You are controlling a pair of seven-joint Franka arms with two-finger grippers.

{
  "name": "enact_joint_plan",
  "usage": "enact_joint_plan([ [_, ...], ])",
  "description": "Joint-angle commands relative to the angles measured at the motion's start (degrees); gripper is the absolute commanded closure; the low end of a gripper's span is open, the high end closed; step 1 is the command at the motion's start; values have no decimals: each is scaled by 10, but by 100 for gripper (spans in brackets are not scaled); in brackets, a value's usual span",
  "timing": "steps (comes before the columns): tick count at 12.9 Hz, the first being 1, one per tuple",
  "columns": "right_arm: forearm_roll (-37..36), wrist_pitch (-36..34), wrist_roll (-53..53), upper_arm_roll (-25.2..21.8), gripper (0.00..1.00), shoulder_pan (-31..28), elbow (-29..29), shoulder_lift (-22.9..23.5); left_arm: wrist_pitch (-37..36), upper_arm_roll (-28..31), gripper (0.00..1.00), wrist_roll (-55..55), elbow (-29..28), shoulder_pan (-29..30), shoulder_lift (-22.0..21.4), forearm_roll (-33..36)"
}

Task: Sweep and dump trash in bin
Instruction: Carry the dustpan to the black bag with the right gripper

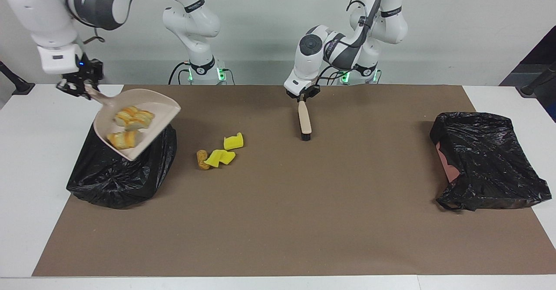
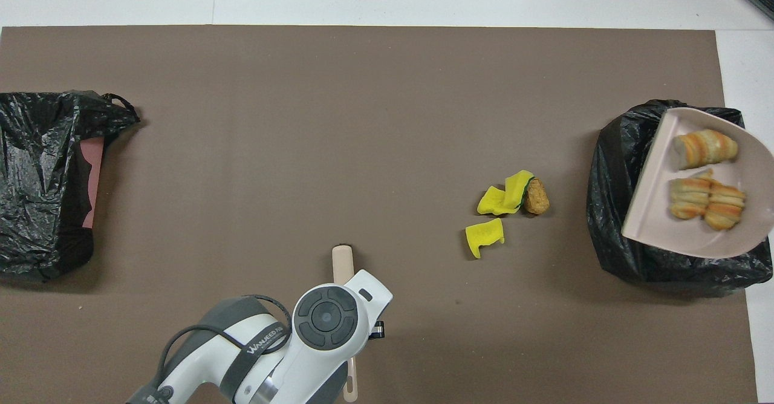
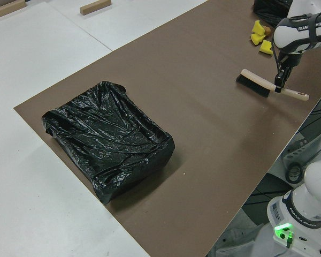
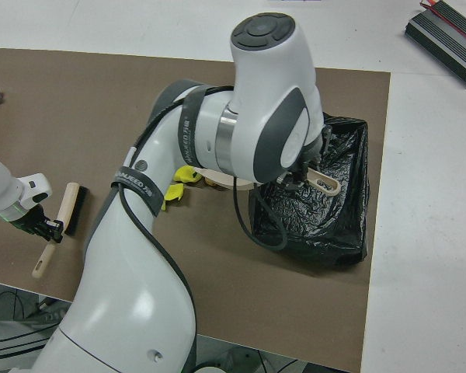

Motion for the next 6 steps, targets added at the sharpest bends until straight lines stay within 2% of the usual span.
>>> enact_joint_plan([
  [1, -67, 64, -93, 8, 100, -36, -6, 10, 10, 10, 0, -9, -3, -5, -17, -7],
  [3, -128, 107, -146, 8, 100, -34, -8, 14, 12, 15, 0, 1, 15, 7, -10, -7],
  [6, -186, 149, -180, 10, 100, -20, -9, 30, 7, 16, 0, 42, 51, 63, -1, 0],
])
